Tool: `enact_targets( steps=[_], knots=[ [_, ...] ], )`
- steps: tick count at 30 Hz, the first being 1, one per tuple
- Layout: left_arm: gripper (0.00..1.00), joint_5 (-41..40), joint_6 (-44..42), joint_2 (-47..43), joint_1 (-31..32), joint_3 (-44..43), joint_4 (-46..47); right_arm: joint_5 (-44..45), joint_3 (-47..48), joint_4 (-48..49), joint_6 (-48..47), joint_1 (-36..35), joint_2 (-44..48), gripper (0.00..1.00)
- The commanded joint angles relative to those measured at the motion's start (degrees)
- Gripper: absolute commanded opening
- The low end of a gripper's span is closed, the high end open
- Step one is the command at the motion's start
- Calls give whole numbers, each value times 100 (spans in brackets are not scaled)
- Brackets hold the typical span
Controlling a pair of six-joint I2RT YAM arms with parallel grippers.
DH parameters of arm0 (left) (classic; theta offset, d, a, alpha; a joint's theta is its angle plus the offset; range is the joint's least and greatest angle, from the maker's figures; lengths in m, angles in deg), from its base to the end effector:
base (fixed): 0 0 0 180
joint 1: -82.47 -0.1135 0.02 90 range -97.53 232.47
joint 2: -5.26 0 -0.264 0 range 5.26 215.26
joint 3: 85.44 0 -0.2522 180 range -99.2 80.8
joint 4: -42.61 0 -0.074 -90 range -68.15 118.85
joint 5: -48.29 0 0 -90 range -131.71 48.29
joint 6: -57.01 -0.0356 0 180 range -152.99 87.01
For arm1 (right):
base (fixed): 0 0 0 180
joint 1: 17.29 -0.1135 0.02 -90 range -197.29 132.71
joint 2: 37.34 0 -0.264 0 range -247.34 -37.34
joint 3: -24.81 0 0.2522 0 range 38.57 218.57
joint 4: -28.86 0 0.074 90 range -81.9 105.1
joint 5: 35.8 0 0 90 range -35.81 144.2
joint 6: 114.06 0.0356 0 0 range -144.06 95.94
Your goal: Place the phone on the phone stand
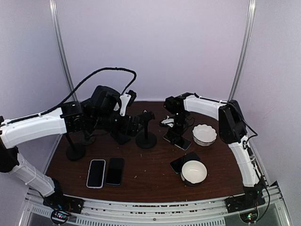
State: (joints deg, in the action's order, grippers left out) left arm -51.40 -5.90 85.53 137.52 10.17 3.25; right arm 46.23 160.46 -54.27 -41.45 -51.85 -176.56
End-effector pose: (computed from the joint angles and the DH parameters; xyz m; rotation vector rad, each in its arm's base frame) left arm 0.1860 -0.2556 0.3289 0.4465 2.2012 -0.6201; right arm 0.3908 0.2752 0.1612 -1.3621 2.7816 0.2267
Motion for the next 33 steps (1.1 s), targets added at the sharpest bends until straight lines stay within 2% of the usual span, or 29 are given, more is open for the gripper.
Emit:
enact_targets(
  steps=[1,6,11,14,20,23,27,30,33],
  knots=[
    [86,205,34,75,-50,-229,73,-185,-687,582,191,54,865,34],
    [86,401,42,213,-80,-533,11,-244,-1020,824,234,55,1777,19],
    [83,1170,380,307,-489,-833,166,-416,-1243,769,153,55,2582,15],
    [79,1627,497,487,-682,-1010,327,-589,-1398,798,129,47,3071,13],
    [64,2533,451,1059,-785,-1602,581,-765,-1585,1061,188,-60,3814,9],
    [64,2753,442,1311,-789,-1942,655,-753,-1602,1197,189,-139,4003,10],
    [70,3210,696,1622,-837,-2180,1160,-602,-1708,1571,252,-269,4226,11],
    [70,3598,1107,1875,-894,-2219,1695,-525,-1606,1721,306,-366,4255,12],
    [66,3641,1282,2109,-916,-2383,1761,-546,-1464,1800,417,-472,4241,13]
  ],
)
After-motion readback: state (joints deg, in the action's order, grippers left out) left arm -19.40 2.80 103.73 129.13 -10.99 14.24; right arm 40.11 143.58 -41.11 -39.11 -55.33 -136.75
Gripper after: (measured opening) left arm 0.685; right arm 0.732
